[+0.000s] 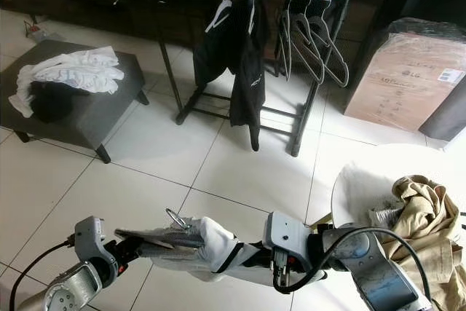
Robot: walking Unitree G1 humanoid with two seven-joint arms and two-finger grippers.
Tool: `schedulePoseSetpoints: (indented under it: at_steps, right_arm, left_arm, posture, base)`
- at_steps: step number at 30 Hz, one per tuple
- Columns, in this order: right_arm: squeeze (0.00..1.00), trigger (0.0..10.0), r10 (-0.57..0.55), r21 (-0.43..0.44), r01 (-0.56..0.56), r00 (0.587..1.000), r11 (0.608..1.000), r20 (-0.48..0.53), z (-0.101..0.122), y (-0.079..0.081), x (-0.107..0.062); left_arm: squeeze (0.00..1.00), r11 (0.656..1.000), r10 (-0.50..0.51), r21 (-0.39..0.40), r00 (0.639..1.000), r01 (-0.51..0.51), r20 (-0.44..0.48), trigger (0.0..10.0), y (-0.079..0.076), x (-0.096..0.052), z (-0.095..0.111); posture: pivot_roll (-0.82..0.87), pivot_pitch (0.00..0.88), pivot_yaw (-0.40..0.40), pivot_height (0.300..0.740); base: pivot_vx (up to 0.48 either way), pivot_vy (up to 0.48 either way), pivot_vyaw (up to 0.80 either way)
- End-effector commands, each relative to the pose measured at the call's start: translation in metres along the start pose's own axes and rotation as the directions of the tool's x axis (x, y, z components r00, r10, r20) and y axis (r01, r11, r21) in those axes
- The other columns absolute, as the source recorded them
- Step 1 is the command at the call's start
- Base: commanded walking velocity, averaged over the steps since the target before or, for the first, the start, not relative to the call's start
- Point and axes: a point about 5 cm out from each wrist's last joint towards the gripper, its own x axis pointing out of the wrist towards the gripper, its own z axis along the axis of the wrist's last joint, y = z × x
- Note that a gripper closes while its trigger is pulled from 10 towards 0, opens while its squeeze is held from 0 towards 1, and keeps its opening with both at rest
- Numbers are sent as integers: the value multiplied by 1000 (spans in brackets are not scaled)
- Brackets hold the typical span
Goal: Hang hanger
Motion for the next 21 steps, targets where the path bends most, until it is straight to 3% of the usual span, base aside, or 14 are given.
schedulePoseSetpoints:
  at_steps: [1, 3, 4, 5, 6, 7, 8, 9, 10, 17, 21]
  right_arm:
    - [0, 0, 14, -5, -14, 1000, 1000, 18, 2, 1, 2]
    - [0, 0, 15, -5, -15, 1000, 1000, 17, 2, 2, 2]
    - [0, 0, 15, -5, -15, 1000, 1000, 16, 2, 2, 2]
    - [0, 0, 15, -5, -15, 1000, 1000, 16, 1, 2, 2]
    - [0, 0, 15, -5, -15, 1000, 1000, 15, 1, 2, 2]
    - [0, 0, 15, -4, -15, 1000, 1000, 14, 1, 2, 1]
    - [0, 0, 15, -4, -15, 1000, 1000, 13, 1, 2, 1]
    - [0, 0, 16, -4, -16, 1000, 1000, 13, 1, 2, 1]
    - [0, 0, 16, -4, -16, 1000, 1000, 13, 1, 2, 1]
    - [0, 0, 16, -2, -16, 1000, 1000, 12, 0, 2, 1]
    - [0, 0, 19, 1, -19, 1000, 1000, 5, -2, 3, 2]
  left_arm:
    - [0, 999, -47, 22, 999, 47, -27, 0, -7, 0, -7]
    - [0, 998, -48, 31, 998, 49, -37, 0, -7, 0, -9]
    - [0, 998, -46, 45, 997, 49, -55, 1020, -6, 0, -12]
    - [0, 998, -46, 50, 997, 49, -62, 1020, -6, 0, -12]
    - [0, 997, -37, 58, 997, 41, -70, 3490, -6, -1, -13]
    - [0, 998, -8, 68, 996, 14, -84, 4627, -3, -1, -14]
    - [0, 998, 5, 69, 996, 1, -89, 4510, -2, -1, -15]
    - [0, 997, 30, 67, 995, -24, -93, 2706, 1, 0, -15]
    - [0, 997, 50, 62, 994, -44, -95, 0, 3, 0, -16]
    - [0, 993, 107, 48, 992, -104, -72, 0, 12, -1, -14]
    - [0, 993, -6, 121, 997, 15, -73, 0, 2, -3, -13]
  posture:
    - [-64, 205, -24, 740]
    - [-66, 206, -24, 740]
    - [-66, 205, -24, 740]
    - [-66, 205, -24, 740]
    - [-67, 206, -24, 740]
    - [-65, 205, -24, 740]
    - [-65, 205, -24, 740]
    - [-65, 205, -24, 740]
    - [-65, 205, -24, 740]
    - [-65, 204, -24, 740]
    - [-64, 206, -25, 740]
  base:
    - [0, 0, 0]
    - [0, 0, 0]
    - [0, 0, 0]
    - [0, 0, 0]
    - [0, 0, 0]
    - [0, 0, 0]
    - [0, 0, 0]
    - [0, 0, 0]
    - [0, 0, 0]
    - [0, 0, 0]
    - [0, 0, 0]
